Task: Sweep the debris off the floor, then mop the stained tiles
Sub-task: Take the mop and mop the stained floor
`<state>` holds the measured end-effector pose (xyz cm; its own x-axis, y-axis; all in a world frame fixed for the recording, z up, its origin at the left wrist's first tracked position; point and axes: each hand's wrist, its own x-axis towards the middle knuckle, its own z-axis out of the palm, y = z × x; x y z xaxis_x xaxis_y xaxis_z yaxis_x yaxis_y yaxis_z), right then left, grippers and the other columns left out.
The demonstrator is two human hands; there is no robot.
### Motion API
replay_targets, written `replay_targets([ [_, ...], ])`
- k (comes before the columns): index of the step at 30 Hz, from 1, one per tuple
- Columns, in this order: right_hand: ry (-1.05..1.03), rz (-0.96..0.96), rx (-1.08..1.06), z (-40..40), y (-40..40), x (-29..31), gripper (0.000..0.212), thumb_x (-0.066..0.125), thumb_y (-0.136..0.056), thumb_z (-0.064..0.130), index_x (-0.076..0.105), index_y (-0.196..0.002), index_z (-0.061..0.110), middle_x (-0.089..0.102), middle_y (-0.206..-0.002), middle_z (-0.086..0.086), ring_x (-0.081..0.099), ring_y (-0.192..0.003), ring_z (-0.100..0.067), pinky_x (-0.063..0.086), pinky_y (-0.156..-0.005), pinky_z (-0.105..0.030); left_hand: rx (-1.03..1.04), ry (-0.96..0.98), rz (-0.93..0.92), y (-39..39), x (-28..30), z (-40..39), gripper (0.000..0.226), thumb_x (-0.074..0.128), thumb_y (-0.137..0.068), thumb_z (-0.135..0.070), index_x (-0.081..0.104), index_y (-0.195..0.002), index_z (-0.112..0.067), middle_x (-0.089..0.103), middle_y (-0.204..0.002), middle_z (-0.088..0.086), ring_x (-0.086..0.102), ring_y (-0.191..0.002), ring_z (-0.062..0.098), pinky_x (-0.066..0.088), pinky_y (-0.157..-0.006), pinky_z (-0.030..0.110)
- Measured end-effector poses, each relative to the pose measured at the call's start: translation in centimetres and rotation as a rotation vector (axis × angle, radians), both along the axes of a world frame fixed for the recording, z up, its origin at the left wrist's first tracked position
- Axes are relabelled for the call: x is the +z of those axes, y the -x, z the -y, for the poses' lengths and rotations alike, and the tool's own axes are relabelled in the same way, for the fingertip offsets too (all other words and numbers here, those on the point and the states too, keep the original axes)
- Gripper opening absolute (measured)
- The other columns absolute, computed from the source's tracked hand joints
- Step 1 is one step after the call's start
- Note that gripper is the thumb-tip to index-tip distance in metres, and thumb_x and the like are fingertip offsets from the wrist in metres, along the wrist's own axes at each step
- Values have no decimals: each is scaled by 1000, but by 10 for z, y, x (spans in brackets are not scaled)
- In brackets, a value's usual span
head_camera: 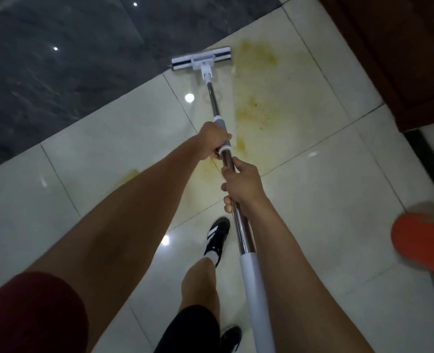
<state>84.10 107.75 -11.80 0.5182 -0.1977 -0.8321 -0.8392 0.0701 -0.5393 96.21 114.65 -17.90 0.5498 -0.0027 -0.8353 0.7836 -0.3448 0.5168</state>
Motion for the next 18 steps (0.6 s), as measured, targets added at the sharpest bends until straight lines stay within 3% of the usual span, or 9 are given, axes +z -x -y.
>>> replay_targets([
  [2,4,2,13,3,-41,-7,26,50,-100,20,62,-118,35,57,-74,-9,45,-31,-16,43,-39,-25,38,14,-1,-38,-4,3,26,66,-93,-7,55,-115,0,60,-95,16,65,-81,29,59,-72,48],
  [5,26,30,54,6,-89,-20,18,49,-100,19,61,-103,33,58,-73,-9,47,-32,-16,44,-41,-26,75,5,-19,-84,-10,7,8,63,-95,-6,57,-100,-3,60,-101,16,64,-90,32,57,-83,53],
  [11,70,42,88,8,-137,-37,20,50,-100,19,64,-112,25,59,-72,-8,50,-36,-17,45,-42,-25,58,-21,-28,-130,-13,12,13,56,-100,-7,54,-87,-5,60,-89,8,65,-88,32,58,-80,50],
  [15,59,40,104,22,-111,-39,18,49,-101,19,63,-109,27,56,-67,-5,49,-39,-17,46,-45,-27,47,-31,-53,-109,-20,26,19,57,-99,-6,53,-81,-8,60,-86,10,64,-84,31,58,-79,51],
  [18,80,50,116,33,-85,-36,22,48,-100,19,64,-114,25,53,-66,-3,49,-44,-19,46,-48,-29,38,-37,-52,-86,-18,37,18,59,-98,-6,53,-81,-8,61,-87,12,64,-77,29,58,-66,47],
])
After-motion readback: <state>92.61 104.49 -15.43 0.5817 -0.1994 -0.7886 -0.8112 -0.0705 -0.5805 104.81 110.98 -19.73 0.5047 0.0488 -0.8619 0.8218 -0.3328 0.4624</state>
